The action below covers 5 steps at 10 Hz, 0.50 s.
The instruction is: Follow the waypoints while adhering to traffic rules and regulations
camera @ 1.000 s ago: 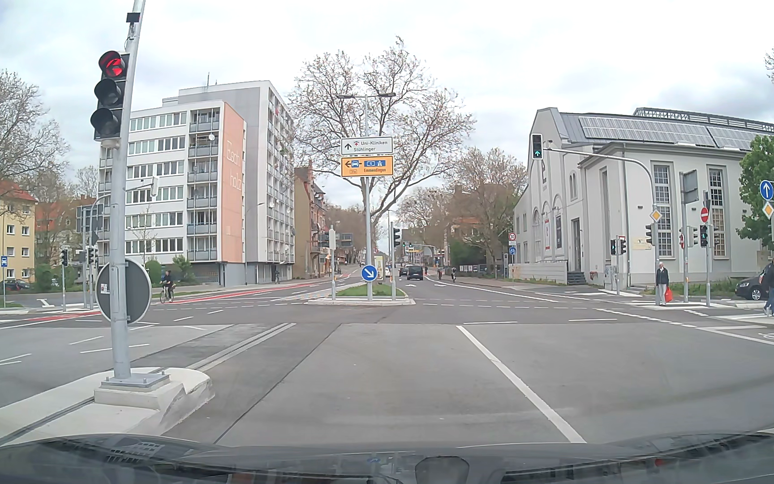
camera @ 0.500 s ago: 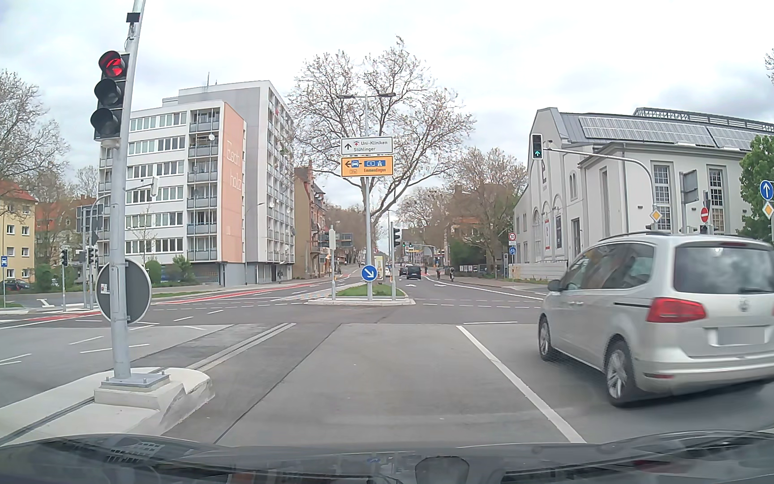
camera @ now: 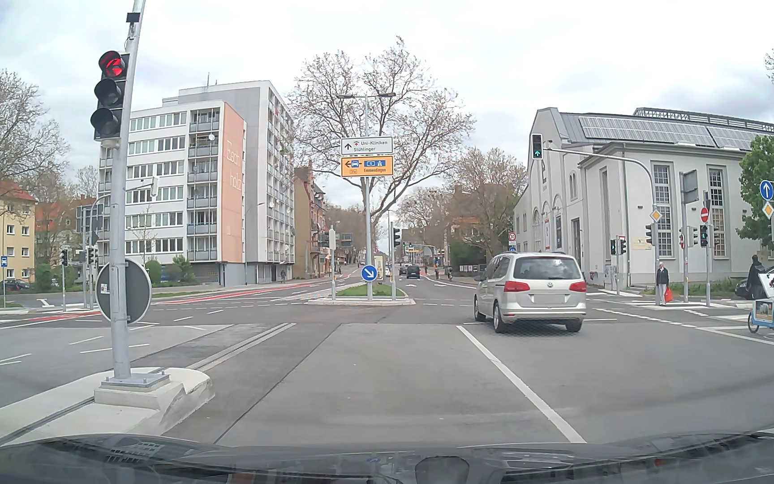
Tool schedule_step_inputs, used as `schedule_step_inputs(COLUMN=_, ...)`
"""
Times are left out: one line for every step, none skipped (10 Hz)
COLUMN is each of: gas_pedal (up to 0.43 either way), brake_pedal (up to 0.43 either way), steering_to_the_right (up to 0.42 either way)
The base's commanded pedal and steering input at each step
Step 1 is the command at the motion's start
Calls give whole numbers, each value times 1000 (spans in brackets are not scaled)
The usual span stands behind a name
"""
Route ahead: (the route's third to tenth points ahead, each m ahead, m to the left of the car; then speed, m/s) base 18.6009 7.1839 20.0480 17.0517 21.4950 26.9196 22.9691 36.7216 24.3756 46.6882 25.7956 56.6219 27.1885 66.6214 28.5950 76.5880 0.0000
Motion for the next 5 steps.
schedule_step_inputs(gas_pedal=0, brake_pedal=201, steering_to_the_right=-1)
schedule_step_inputs(gas_pedal=0, brake_pedal=201, steering_to_the_right=-1)
schedule_step_inputs(gas_pedal=0, brake_pedal=201, steering_to_the_right=-1)
schedule_step_inputs(gas_pedal=0, brake_pedal=201, steering_to_the_right=-1)
schedule_step_inputs(gas_pedal=0, brake_pedal=201, steering_to_the_right=-1)
